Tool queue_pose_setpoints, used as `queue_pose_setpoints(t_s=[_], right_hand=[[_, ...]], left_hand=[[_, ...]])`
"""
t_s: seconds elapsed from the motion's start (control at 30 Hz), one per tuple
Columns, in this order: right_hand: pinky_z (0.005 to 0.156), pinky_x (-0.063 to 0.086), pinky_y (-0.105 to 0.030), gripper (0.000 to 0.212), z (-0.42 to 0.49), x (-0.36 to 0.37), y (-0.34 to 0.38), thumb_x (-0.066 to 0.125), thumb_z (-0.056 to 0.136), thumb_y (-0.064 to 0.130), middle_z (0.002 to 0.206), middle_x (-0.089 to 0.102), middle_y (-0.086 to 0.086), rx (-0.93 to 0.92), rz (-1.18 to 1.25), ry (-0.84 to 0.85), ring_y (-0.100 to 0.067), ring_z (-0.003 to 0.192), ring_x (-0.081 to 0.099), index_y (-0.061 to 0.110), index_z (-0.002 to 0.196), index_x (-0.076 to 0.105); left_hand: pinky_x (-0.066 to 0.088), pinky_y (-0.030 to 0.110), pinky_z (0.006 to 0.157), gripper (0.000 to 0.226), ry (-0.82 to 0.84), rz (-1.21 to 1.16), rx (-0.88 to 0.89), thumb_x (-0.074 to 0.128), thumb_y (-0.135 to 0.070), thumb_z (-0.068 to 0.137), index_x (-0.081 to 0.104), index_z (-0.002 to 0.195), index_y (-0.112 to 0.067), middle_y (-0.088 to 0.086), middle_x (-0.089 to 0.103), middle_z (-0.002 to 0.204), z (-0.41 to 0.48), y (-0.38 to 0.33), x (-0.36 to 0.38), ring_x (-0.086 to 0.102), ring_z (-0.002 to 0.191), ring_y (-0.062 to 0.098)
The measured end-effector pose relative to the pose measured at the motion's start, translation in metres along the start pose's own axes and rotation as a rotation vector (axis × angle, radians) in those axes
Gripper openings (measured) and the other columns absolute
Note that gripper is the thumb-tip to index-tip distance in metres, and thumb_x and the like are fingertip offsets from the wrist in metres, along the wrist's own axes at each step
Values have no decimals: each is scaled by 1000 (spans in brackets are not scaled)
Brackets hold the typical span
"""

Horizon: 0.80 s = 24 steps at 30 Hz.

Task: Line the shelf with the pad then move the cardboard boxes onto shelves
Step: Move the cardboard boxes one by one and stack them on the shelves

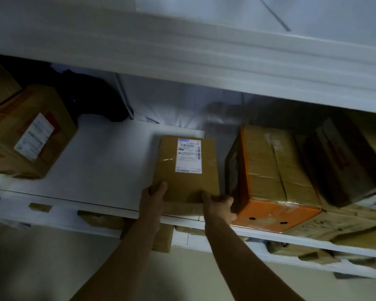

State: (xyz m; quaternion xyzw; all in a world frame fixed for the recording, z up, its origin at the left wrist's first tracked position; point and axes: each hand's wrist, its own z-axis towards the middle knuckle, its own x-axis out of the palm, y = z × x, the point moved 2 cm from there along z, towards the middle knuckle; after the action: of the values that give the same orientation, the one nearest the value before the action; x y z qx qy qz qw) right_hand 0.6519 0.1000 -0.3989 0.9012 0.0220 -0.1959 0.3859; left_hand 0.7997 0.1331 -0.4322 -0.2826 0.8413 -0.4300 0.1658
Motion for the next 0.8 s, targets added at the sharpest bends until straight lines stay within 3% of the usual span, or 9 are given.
queue_pose_setpoints(t_s=[0.1,0.2,0.27,0.4,0.67,0.73,0.8], right_hand=[[91,47,-45,48,-21,-3,-2,69,82,30,123,54,-11,-106,132,84,-32,103,57,21,117,37],[91,49,-45,42,-49,-9,19,70,79,31,117,58,-6,-251,197,33,-28,102,58,28,105,36],[93,45,-42,47,-69,-18,44,71,77,32,122,56,-5,-357,198,-34,-30,113,53,25,114,42],[94,38,-39,64,-89,-63,89,72,77,34,135,45,-3,-486,181,-126,-30,120,40,21,130,39],[100,38,-44,76,-57,-183,89,71,80,26,143,30,-14,-405,286,-261,-38,124,41,19,143,28],[101,40,-43,73,-48,-198,81,67,84,18,145,29,-16,-354,303,-228,-39,123,45,17,146,28],[101,44,-43,57,-39,-208,72,59,87,13,139,42,-20,-328,296,-229,-39,118,49,9,140,38]], left_hand=[[40,51,104,61,3,-93,-6,62,-45,86,41,138,-22,6,51,135,-6,-8,-16,50,119,31],[48,41,89,49,66,-237,89,59,-36,90,44,134,-22,0,58,123,-27,-30,-21,58,104,21],[49,37,83,44,100,-308,153,55,-36,92,43,133,-24,-4,59,116,-45,-46,-18,59,101,17],[47,42,93,53,121,-295,223,54,-47,90,44,137,-26,2,58,130,-74,-79,17,58,115,24],[41,51,104,54,254,-166,299,65,-46,83,48,132,-34,1,55,132,-131,-90,135,54,118,25],[41,49,104,50,272,-122,306,62,-45,85,46,132,-37,1,52,135,-139,-82,153,52,120,25],[42,47,103,54,278,-95,307,62,-45,86,43,136,-37,1,50,137,-145,-75,166,52,120,25]])
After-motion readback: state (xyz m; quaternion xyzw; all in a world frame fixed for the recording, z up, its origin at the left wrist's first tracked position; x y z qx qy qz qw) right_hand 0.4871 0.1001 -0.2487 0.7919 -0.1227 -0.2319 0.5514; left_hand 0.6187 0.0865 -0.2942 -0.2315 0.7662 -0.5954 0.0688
